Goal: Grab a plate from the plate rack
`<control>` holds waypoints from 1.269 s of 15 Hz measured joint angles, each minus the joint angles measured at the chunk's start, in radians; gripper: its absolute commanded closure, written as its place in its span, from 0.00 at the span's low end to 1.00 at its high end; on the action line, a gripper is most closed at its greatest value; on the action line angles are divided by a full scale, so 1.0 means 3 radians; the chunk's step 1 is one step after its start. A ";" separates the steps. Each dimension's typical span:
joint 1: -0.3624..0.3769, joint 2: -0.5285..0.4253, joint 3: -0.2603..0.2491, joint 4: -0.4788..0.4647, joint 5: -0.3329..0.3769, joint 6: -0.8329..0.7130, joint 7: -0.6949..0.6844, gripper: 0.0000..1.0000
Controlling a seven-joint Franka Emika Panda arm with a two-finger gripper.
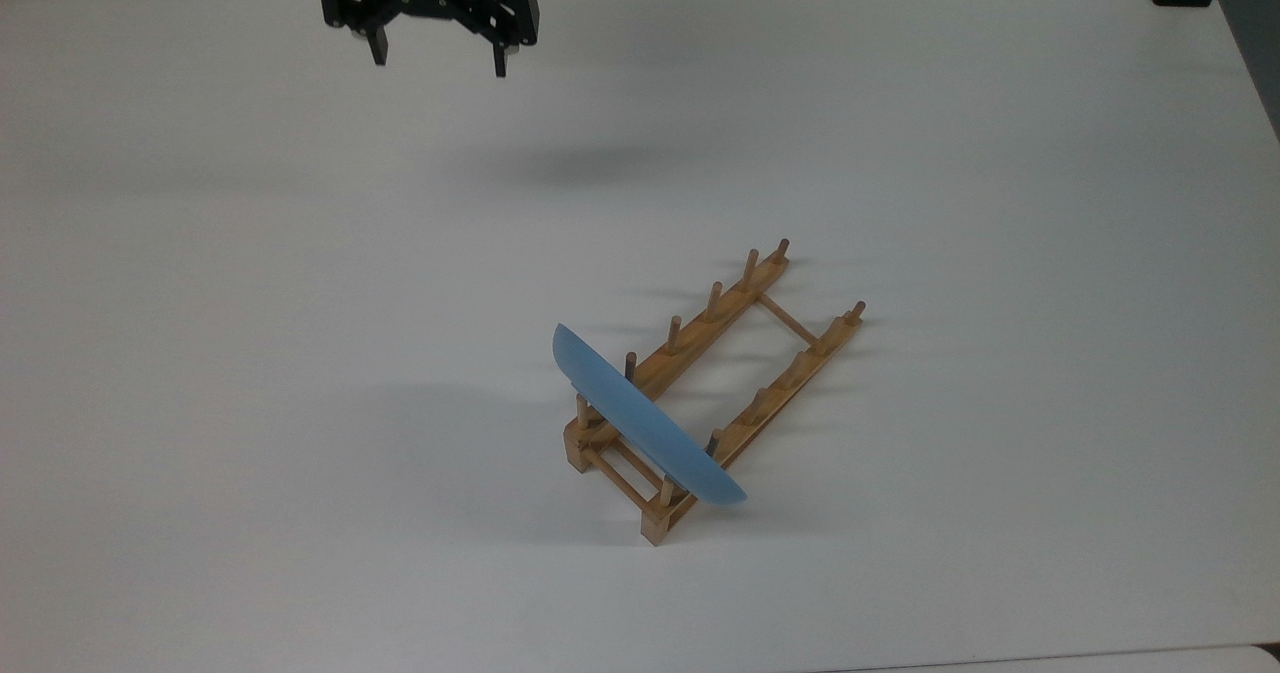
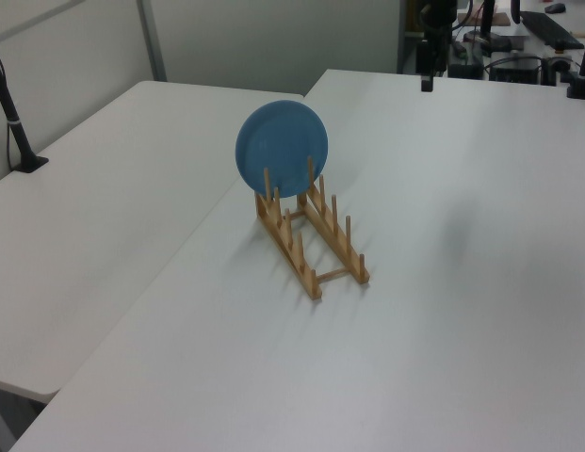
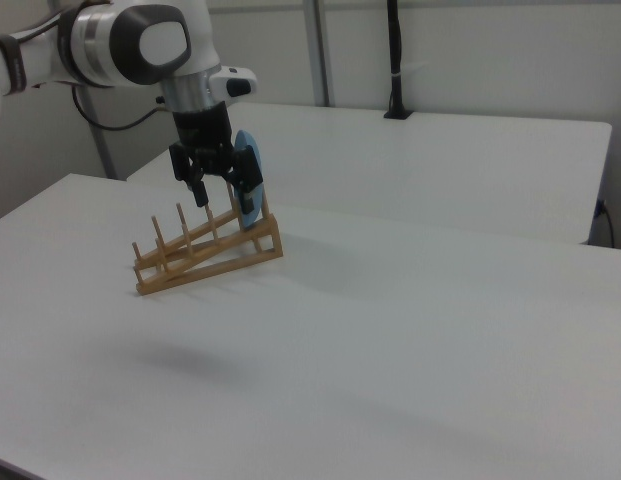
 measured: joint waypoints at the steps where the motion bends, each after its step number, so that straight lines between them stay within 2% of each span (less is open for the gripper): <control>1: 0.0000 0.0025 0.0003 0.0000 0.0000 0.0091 -0.0069 0.03; 5: 0.0105 0.0148 0.0047 0.0017 -0.0063 0.0809 -0.0190 0.23; 9: 0.0446 0.0242 0.0049 0.0031 -0.0551 0.1500 -0.0193 0.42; 13: 0.0652 0.0476 -0.0019 0.0051 -0.0907 0.1969 -0.0125 0.47; 17: 0.0815 0.0749 -0.0172 0.0262 -0.1363 0.2123 0.0366 0.47; 19: 0.0857 0.0874 -0.0220 0.0346 -0.1499 0.2235 0.0543 0.47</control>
